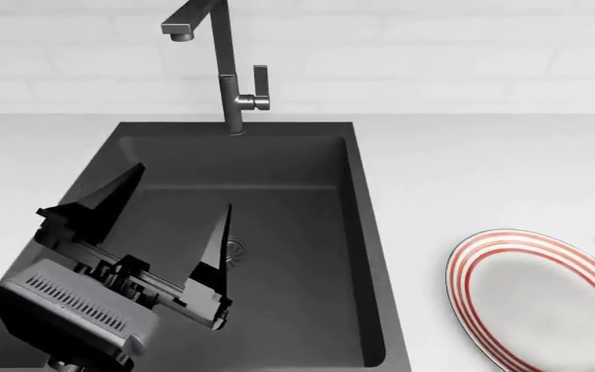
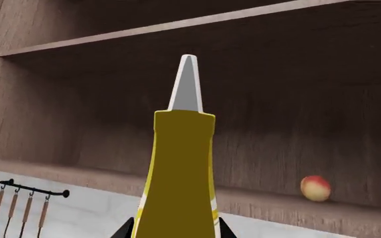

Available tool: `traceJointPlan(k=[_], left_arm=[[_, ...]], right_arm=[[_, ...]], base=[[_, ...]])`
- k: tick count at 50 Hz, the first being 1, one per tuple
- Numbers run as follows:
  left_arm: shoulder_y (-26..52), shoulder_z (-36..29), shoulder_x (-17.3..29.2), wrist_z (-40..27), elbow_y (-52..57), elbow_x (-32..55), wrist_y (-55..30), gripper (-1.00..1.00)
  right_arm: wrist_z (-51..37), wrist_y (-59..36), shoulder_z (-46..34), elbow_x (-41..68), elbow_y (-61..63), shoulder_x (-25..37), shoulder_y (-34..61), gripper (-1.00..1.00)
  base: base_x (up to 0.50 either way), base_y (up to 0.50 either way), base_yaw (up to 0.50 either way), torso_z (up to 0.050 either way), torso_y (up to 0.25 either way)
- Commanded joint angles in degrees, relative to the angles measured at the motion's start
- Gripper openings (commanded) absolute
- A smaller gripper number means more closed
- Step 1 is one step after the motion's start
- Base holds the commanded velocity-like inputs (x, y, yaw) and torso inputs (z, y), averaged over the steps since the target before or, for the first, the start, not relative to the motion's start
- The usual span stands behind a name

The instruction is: Pick the sausage from the plate and place it on the cutting board. Then pick the condiment bottle from the cabinet and place it next to the cutting board.

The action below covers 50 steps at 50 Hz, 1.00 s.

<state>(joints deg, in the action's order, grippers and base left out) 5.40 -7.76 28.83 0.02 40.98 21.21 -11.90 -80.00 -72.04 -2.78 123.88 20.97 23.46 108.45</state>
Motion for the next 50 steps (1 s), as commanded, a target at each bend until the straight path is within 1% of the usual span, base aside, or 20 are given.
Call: traceJointPlan(k=[1,7,13,19,22,27,39,42,45,47,50], left_arm=[[-0.2,-0.3,0.1,-0.1,-0.1,-0.2,0.3,1.0],[-0.5,-0.4,0.2,-0.1,-0.2,-0.6,0.9,1.0],[-0.6,-0.5,0.2,0.0,-0.5,-0.6,1.2,1.0],[-0.6,-0.6,0.3,-0.1,-0.4,-0.6,1.1,1.0],[-0.5,-0.7,0.4,-0.2,-0.3,-0.7,1.0,1.0],[-0.3,-1.0,0.4,-0.3,-0.3,-0.8,0.7,1.0],[-0.5,-1.0,0.6,-0.5,-0.3,-0.9,1.0,1.0],[-0.6,-1.0,0.6,-0.6,-0.3,-0.9,1.0,1.0],[-0.6,-0.9,0.7,-0.7,-0.1,-0.9,0.9,1.0],[-0.7,-0.9,0.8,-0.8,0.0,-0.9,0.9,1.0],[-0.6,-1.1,0.8,-0.8,0.1,-1.1,0.8,1.0]], right_arm=[[-0.2,-2.4,0.0,0.5,7.6,3.2,-10.0,-1.0],[-1.1,-2.6,-2.5,0.4,10.2,3.6,-14.1,-1.0],[-1.1,-2.9,-3.1,-1.1,11.4,4.3,-18.9,-1.0],[0.6,-4.6,-1.9,-3.9,12.8,5.1,-24.0,-1.0],[3.2,-6.5,0.0,-7.0,13.0,5.2,-28.0,-1.0],[7.2,-9.2,2.3,-12.0,12.6,5.0,-31.8,-1.0],[8.8,-10.9,3.6,-15.8,11.4,10.0,-35.2,-1.0],[11.7,-12.6,5.0,-20.2,10.7,10.8,-36.5,-1.0],[17.7,-14.2,6.2,-28.1,10.6,11.5,-38.6,-1.0],[21.8,-14.1,5.8,-33.6,10.7,12.2,-39.4,-1.0],[27.5,-12.8,3.0,-41.8,10.7,13.6,-39.9,-1.0]], base=[[0.0,0.0,0.0,0.0,0.0],[0.0,0.0,0.0,0.0,0.0],[0.0,0.0,0.0,0.0,0.0],[0.0,0.0,0.0,0.0,0.0],[0.0,0.0,0.0,0.0,0.0],[0.0,0.0,0.0,0.0,0.0],[0.0,0.0,0.0,0.0,0.0],[0.0,0.0,0.0,0.0,0.0],[0.0,0.0,0.0,0.0,0.0],[0.0,0.0,0.0,0.0,0.0],[0.0,0.0,0.0,0.0,0.0]])
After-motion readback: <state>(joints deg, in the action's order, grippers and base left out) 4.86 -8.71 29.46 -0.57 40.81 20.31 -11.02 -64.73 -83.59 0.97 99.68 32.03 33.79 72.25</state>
